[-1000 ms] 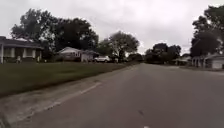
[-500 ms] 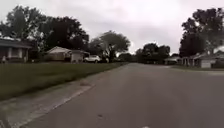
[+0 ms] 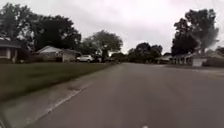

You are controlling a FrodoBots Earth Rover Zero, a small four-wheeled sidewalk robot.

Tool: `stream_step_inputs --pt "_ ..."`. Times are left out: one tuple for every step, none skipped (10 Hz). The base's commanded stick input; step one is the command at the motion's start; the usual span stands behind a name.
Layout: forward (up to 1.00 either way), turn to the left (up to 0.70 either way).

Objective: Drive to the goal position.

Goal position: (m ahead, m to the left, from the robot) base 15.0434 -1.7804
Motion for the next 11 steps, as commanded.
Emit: stream_step_inputs --pt "0.70 0.00" --pt "0.70 0.00" --pt "0.70 0.00" --pt "0.70 0.00" --pt "0.70 0.00" --pt "0.70 0.00" --pt "0.70 0.00" --pt "0.70 0.00" --pt "0.70 0.00" --pt "0.70 0.00" --pt "0.70 0.00"
